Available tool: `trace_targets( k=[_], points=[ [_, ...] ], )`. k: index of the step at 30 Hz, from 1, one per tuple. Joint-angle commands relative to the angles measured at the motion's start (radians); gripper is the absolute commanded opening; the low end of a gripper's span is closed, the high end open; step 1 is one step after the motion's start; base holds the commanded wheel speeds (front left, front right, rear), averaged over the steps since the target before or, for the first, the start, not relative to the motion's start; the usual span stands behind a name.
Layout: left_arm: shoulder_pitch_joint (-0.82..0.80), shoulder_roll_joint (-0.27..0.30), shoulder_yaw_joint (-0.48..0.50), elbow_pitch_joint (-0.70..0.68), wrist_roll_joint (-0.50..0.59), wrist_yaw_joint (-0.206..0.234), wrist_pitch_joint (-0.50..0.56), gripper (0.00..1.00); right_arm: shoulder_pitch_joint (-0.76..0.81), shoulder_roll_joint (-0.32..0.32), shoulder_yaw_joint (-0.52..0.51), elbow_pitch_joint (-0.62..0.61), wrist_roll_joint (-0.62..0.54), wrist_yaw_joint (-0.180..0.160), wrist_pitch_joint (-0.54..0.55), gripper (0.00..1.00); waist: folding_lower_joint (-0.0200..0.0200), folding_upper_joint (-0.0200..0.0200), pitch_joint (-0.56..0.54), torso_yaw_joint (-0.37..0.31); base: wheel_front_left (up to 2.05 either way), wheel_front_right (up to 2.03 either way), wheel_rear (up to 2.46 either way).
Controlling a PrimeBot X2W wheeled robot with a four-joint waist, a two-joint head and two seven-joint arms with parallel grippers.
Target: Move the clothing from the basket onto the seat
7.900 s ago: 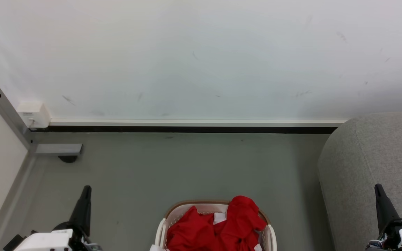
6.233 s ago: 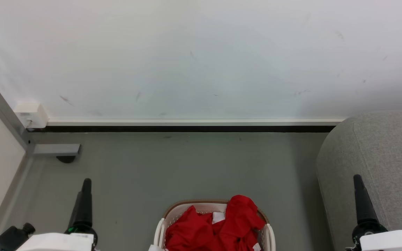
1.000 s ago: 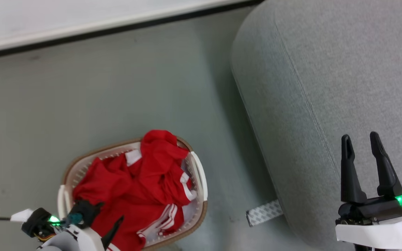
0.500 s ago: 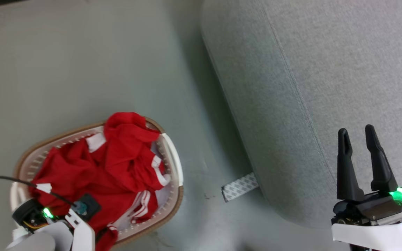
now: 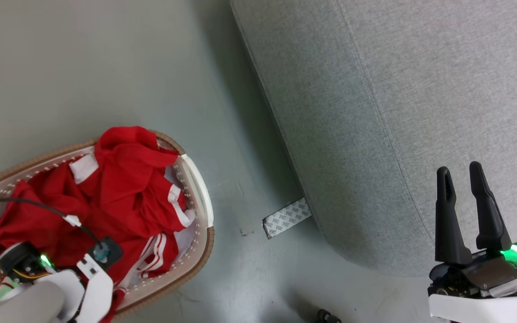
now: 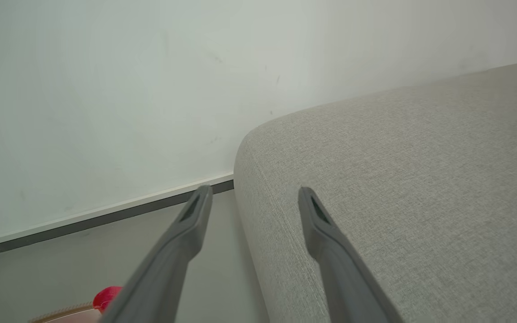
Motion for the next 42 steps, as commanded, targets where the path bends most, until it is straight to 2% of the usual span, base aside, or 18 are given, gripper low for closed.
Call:
trace_targets(
  k=[1, 4, 5, 6, 7, 17, 23, 35, 42],
  points=[
    [-0.013, 0.004, -0.002, 0.011, 0.020, 0.002, 0.007, 1.00, 0.008, -0.002, -0.005, -0.007, 0.002, -0.002, 0.001, 1.00, -0.0001, 0.0000, 0.010, 0.003, 0.00, 0.00, 0.00],
    [-0.015, 0.000, -0.007, 0.040, 0.030, 0.002, 0.021, 1.00, 0.020, -0.002, -0.009, -0.012, 0.003, -0.002, 0.001, 1.00, -0.0001, 0.0000, 0.021, 0.005, 0.00, 0.00, 0.00],
    [-0.010, -0.001, -0.008, 0.043, 0.028, 0.002, 0.025, 0.97, 0.023, -0.002, -0.009, -0.013, 0.004, -0.002, 0.001, 1.00, -0.0001, 0.0000, 0.023, 0.005, 0.00, 0.00, 0.00],
    [-0.009, -0.001, -0.009, 0.044, 0.029, 0.002, 0.026, 0.31, 0.024, -0.002, -0.010, -0.013, 0.005, -0.002, 0.001, 1.00, -0.0001, 0.0000, 0.024, 0.005, 0.00, 0.00, 0.00],
    [-0.008, 0.000, -0.009, 0.044, 0.034, 0.002, 0.024, 0.00, 0.023, -0.002, -0.011, -0.013, 0.006, -0.002, 0.001, 1.00, -0.0001, 0.0000, 0.025, 0.004, 0.00, 0.00, 0.00],
    [0.000, -0.017, -0.011, 0.045, 0.014, 0.002, -0.017, 0.00, 0.002, -0.002, -0.003, 0.005, -0.003, -0.002, 0.001, 1.00, -0.0001, 0.0000, -0.001, -0.001, 0.00, 0.00, 0.00],
    [0.015, -0.036, -0.010, 0.069, -0.028, 0.002, -0.075, 0.00, -0.026, -0.002, 0.015, 0.032, -0.021, -0.002, 0.001, 1.00, -0.0001, 0.0000, -0.073, -0.007, 0.00, 0.00, 0.00],
    [0.044, -0.205, -0.011, 0.126, -0.128, 0.001, -0.262, 0.00, -0.068, -0.003, -0.035, 0.144, -0.129, -0.002, 0.001, 1.00, -0.0001, 0.0000, -0.346, 0.171, 0.00, 0.00, 0.00],
    [0.081, -0.280, -0.011, 0.126, -0.197, 0.001, -0.371, 0.00, -0.058, -0.003, -0.042, 0.225, -0.169, -0.002, 0.001, 1.00, -0.0001, 0.0000, -0.491, 0.269, 0.00, 0.00, 0.00]
  ],
)
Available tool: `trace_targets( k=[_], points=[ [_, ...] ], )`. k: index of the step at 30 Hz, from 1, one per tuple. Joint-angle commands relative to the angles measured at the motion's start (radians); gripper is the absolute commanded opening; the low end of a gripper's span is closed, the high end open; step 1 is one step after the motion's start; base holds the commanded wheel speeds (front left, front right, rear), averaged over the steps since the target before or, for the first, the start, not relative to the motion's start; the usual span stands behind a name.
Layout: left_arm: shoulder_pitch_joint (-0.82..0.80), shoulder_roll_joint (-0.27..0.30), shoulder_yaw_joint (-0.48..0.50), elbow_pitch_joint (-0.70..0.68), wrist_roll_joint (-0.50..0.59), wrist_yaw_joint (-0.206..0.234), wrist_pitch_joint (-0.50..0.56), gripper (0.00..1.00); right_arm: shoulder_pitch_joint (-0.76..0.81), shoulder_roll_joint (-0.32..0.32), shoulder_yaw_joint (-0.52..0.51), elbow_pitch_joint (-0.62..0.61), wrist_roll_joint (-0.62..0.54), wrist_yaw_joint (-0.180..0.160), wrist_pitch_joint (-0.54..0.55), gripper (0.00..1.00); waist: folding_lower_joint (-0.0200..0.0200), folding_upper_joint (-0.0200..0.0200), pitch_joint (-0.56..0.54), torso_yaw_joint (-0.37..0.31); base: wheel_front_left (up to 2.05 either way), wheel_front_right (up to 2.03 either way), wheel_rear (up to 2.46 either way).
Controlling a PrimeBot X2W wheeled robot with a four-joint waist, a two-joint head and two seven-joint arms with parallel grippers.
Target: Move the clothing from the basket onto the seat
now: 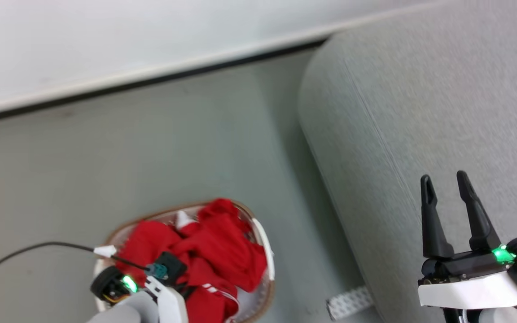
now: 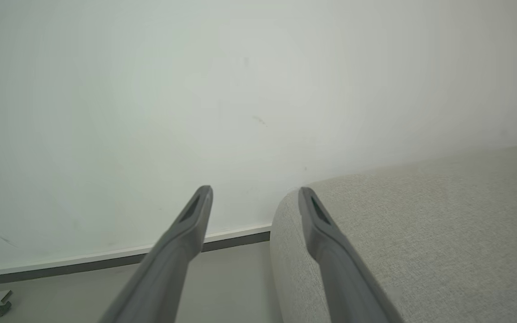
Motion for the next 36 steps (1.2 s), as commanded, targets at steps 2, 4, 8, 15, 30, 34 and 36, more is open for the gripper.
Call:
trace_targets(
  k=[2, 4, 8, 15, 30, 34, 36],
  points=[
    [0.020, -0.024, 0.000, -0.004, -0.029, 0.001, -0.047, 0.00, 0.008, -0.004, -0.003, 0.029, -0.018, -0.002, 0.001, 1.00, 0.0001, 0.0000, -0.129, 0.111, 0.00, 0.00, 0.00],
    [0.029, -0.039, 0.001, -0.005, -0.048, 0.001, -0.079, 0.00, 0.012, -0.004, 0.002, 0.052, -0.026, -0.002, 0.001, 1.00, 0.0001, 0.0000, -0.166, 0.133, 0.00, 0.00, 0.00],
    [0.037, -0.065, 0.005, -0.016, -0.077, 0.001, -0.121, 0.00, 0.024, -0.004, 0.013, 0.094, -0.039, -0.002, 0.001, 1.00, 0.0001, 0.0000, -0.234, 0.171, 0.00, 0.00, 0.00],
    [0.045, -0.080, 0.065, -0.068, -0.104, 0.014, -0.165, 0.00, 0.049, -0.004, 0.030, 0.147, -0.032, -0.002, 0.001, 1.00, 0.0001, 0.0000, -0.324, 0.210, 0.00, 0.00, 0.00],
    [0.004, 0.032, 0.372, -0.513, -0.021, 0.115, -0.173, 0.00, 0.063, -0.004, 0.057, 0.158, 0.006, -0.002, 0.001, 1.00, 0.0001, 0.0000, -0.349, 0.268, 0.00, 0.00, 0.00],
    [-0.010, 0.046, 0.428, -0.586, 0.001, 0.125, -0.173, 0.00, 0.061, -0.004, 0.073, 0.158, 0.014, -0.002, 0.001, 1.00, 0.0001, 0.0000, -0.349, 0.279, 0.00, 0.00, 0.00],
    [-0.018, 0.053, 0.457, -0.623, 0.008, 0.129, -0.173, 0.00, 0.055, -0.004, 0.086, 0.157, 0.014, -0.002, 0.001, 1.00, 0.0001, 0.0000, -0.348, 0.286, 0.00, 0.00, 0.00]
  ],
)
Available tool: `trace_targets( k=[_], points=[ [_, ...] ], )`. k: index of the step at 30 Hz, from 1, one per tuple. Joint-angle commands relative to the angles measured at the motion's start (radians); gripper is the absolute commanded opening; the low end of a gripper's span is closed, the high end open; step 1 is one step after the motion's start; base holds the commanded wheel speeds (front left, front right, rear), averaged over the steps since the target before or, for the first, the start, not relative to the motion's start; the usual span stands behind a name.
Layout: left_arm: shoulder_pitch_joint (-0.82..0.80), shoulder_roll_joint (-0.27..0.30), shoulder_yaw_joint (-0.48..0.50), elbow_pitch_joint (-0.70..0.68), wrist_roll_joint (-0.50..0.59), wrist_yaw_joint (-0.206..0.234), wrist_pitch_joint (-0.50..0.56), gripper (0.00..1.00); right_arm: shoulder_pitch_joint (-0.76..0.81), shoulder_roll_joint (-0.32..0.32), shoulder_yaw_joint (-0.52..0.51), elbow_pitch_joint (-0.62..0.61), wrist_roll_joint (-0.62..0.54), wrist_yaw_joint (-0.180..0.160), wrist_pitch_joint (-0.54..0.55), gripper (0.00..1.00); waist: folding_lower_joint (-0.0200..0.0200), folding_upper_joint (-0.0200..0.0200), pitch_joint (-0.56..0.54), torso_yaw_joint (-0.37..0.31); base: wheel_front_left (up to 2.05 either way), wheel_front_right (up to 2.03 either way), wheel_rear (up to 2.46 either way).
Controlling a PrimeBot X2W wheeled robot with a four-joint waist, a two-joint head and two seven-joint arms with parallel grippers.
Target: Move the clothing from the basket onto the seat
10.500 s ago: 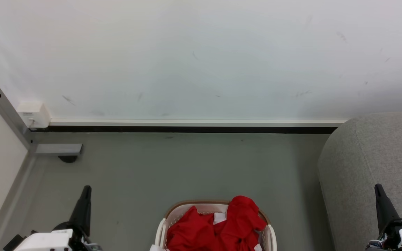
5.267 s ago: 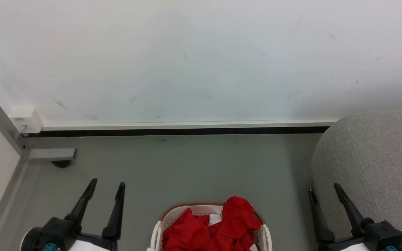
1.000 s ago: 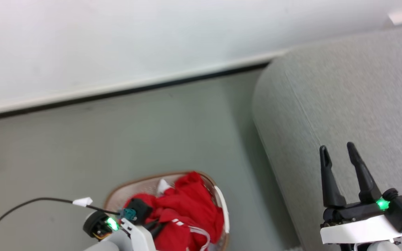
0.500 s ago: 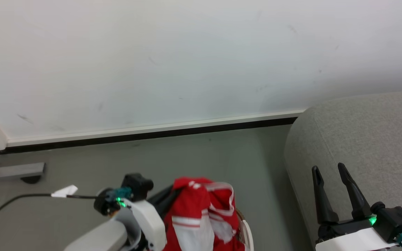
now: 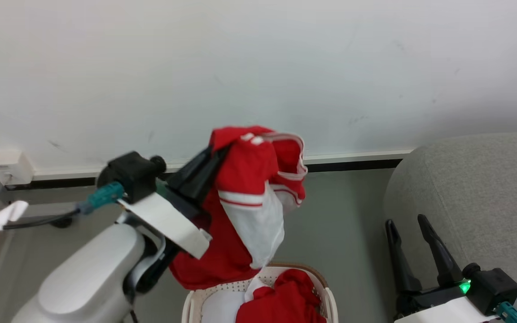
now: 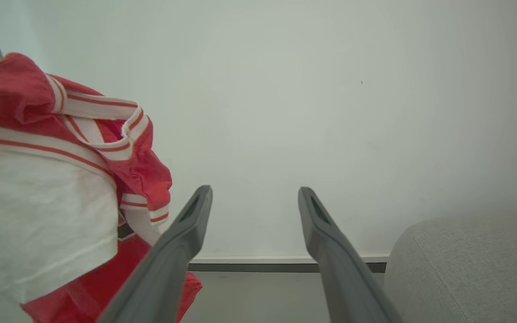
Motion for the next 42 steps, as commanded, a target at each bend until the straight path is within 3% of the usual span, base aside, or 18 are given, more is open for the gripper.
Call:
trace_targets(
  k=[1, 15, 22, 33, 40, 42],
  points=[
    [-0.011, 0.005, 0.018, -0.017, 0.020, 0.003, -0.002, 0.00, 0.002, -0.004, 0.003, -0.002, 0.010, -0.002, 0.001, 1.00, 0.0001, -0.0001, 0.000, 0.004, 0.00, 0.00, 0.00],
    [0.015, 0.007, 0.083, -0.105, 0.024, 0.012, -0.002, 0.00, -0.026, -0.004, 0.119, 0.028, -0.019, -0.002, 0.001, 1.00, 0.0001, -0.0001, -0.014, 0.034, 0.00, 0.00, 0.00],
    [0.030, -0.020, 0.062, -0.122, 0.036, -0.005, -0.002, 0.00, -0.081, -0.004, 0.237, 0.152, -0.059, -0.002, 0.001, 1.00, 0.0001, -0.0001, -0.025, 0.069, 0.00, 0.00, 0.00],
    [0.053, -0.085, -0.022, -0.155, 0.033, -0.044, 0.013, 0.00, -0.212, -0.004, 0.274, 0.367, -0.054, -0.002, 0.001, 1.00, 0.0001, -0.0001, -0.037, 0.199, 0.00, 0.00, 0.00],
    [0.060, -0.118, -0.070, -0.186, 0.025, -0.058, 0.030, 0.00, -0.256, -0.005, 0.356, 0.440, 0.008, -0.002, 0.001, 1.00, 0.0001, -0.0001, -0.044, 0.288, 0.00, 0.00, 0.00],
    [0.065, -0.123, -0.076, -0.193, 0.017, -0.060, 0.033, 0.00, -0.258, -0.004, 0.372, 0.441, 0.034, -0.002, 0.001, 0.00, 0.0001, -0.0001, -0.045, 0.306, 0.00, 0.00, 0.00]
  ],
)
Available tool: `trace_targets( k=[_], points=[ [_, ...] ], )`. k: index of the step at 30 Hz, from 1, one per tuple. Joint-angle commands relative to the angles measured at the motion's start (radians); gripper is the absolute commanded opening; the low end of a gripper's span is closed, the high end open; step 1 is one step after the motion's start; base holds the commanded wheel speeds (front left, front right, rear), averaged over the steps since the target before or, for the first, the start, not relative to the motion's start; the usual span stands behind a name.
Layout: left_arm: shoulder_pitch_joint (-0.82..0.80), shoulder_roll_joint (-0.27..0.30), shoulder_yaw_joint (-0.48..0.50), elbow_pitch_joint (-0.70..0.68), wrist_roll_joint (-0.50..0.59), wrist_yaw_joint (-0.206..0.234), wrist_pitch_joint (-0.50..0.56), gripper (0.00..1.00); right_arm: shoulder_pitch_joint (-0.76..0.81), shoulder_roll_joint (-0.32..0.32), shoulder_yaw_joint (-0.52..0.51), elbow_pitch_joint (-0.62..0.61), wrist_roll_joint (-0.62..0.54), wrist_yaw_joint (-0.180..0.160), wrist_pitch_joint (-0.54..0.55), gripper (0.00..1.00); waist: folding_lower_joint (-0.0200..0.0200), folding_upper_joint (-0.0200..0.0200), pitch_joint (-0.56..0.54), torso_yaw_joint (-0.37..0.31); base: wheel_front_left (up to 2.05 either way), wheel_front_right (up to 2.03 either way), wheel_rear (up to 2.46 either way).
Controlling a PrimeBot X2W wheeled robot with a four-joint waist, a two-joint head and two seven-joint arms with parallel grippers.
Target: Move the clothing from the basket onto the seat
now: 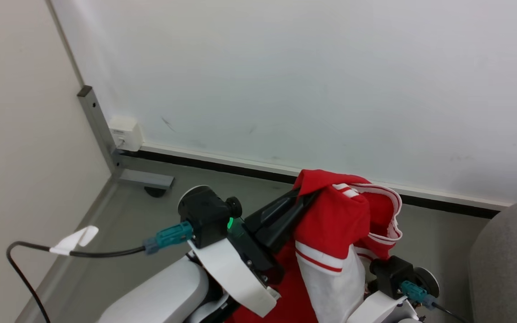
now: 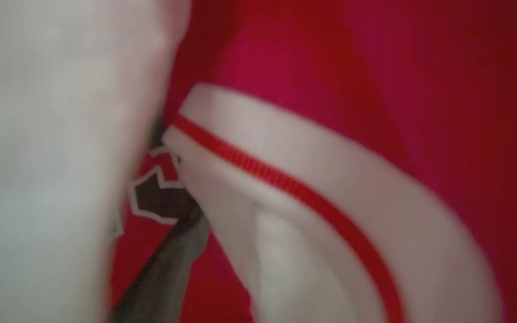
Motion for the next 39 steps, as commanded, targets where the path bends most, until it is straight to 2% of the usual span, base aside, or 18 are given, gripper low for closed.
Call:
trace_targets(
  k=[1, 7, 20, 26, 34, 35, 36, 37, 38, 39],
  points=[
    [0.012, 0.001, -0.001, -0.005, -0.008, -0.002, 0.003, 0.00, -0.007, -0.004, 0.011, -0.003, 0.020, -0.002, 0.001, 0.00, 0.0000, 0.0000, -0.003, 0.029, 0.00, 0.00, 0.00],
    [0.020, 0.017, 0.008, 0.005, -0.016, 0.009, 0.000, 0.00, 0.009, -0.005, 0.014, -0.052, 0.064, -0.002, 0.001, 0.00, 0.0000, 0.0000, -0.001, 0.043, 0.00, 0.00, 0.00],
    [0.032, 0.051, 0.033, 0.037, -0.014, 0.020, -0.013, 0.00, 0.042, -0.004, -0.008, -0.120, 0.050, -0.002, 0.001, 0.00, 0.0000, 0.0000, 0.010, -0.006, 0.00, 0.00, 0.00],
    [0.053, 0.066, 0.034, 0.058, -0.014, 0.026, -0.016, 0.00, 0.064, -0.004, -0.074, -0.187, 0.087, -0.002, 0.001, 0.00, 0.0000, 0.0000, 0.014, -0.026, 0.00, 0.00, 0.00],
    [0.094, 0.088, 0.025, 0.067, -0.004, 0.022, -0.022, 0.00, 0.086, -0.004, -0.183, -0.263, 0.070, -0.002, 0.000, 0.00, 0.0000, 0.0000, 0.032, -0.087, 0.00, 0.00, 0.00],
    [0.098, 0.086, 0.023, 0.063, -0.004, 0.020, -0.023, 0.03, 0.089, -0.004, -0.195, -0.272, 0.073, -0.002, 0.001, 0.00, 0.0000, 0.0000, 0.035, -0.098, 0.00, 0.00, 0.00],
    [0.101, 0.085, 0.020, 0.059, -0.003, 0.017, -0.025, 0.35, 0.089, -0.004, -0.207, -0.281, 0.075, -0.002, 0.000, 0.00, 0.0000, 0.0000, 0.039, -0.110, 0.00, 0.00, 0.00],
    [0.104, 0.082, 0.019, 0.055, -0.001, 0.015, -0.026, 0.87, 0.089, -0.004, -0.221, -0.292, 0.077, -0.002, 0.000, 0.00, 0.0000, 0.0000, 0.042, -0.123, 0.00, 0.00, 0.00],
    [0.107, 0.079, 0.021, 0.052, 0.001, 0.015, -0.027, 1.00, 0.092, -0.004, -0.235, -0.302, 0.083, -0.002, 0.000, 0.00, 0.0000, 0.0000, 0.045, -0.137, 0.00, 0.00, 0.00],
    [0.111, 0.076, 0.021, 0.048, 0.002, 0.015, -0.027, 1.00, 0.094, -0.004, -0.250, -0.313, 0.094, -0.002, 0.000, 0.00, 0.0000, 0.0000, 0.049, -0.152, 0.00, 0.00, 0.00]
  ],
)
